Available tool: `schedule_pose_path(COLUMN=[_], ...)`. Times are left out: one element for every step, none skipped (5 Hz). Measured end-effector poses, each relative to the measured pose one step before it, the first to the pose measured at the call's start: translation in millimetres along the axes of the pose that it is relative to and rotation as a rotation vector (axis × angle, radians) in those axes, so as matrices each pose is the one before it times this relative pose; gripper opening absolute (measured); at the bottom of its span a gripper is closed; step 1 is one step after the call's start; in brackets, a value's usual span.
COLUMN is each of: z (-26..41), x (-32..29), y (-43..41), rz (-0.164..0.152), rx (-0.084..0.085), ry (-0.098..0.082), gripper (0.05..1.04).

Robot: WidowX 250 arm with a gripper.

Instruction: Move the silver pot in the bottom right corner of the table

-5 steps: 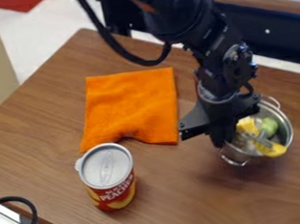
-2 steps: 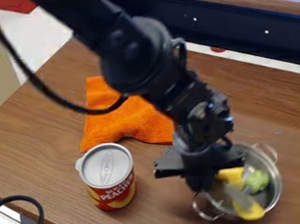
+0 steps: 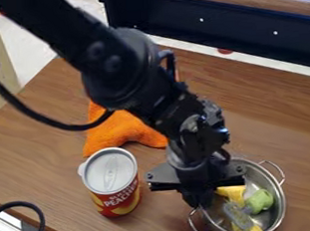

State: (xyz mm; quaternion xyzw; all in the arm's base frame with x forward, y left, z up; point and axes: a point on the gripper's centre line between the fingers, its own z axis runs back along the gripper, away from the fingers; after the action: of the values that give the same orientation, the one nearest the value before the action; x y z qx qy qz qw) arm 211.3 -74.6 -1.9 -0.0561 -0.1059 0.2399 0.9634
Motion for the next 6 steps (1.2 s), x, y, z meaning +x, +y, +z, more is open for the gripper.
schedule_pose_path(z=[-3.05, -2.90, 0.01, 0.21, 7.04, 9.59], x=[3.09, 5.98, 5.18, 4.95, 3.65, 4.46], y=[5.11, 1.56, 1.95, 2.33, 3.94, 1.37], rz=[-0.0202, 0.0257, 0.0059, -0.0041, 0.0140, -0.0194], rx=[0.0254, 0.0392, 0.0296, 0.0268, 0.0107, 0.0227], ry=[0.0009, -0.0111, 0.0013, 0.0210, -0.0031, -0.0006], gripper=[0.055, 0.055, 0.069, 0.206, 0.443, 0.737])
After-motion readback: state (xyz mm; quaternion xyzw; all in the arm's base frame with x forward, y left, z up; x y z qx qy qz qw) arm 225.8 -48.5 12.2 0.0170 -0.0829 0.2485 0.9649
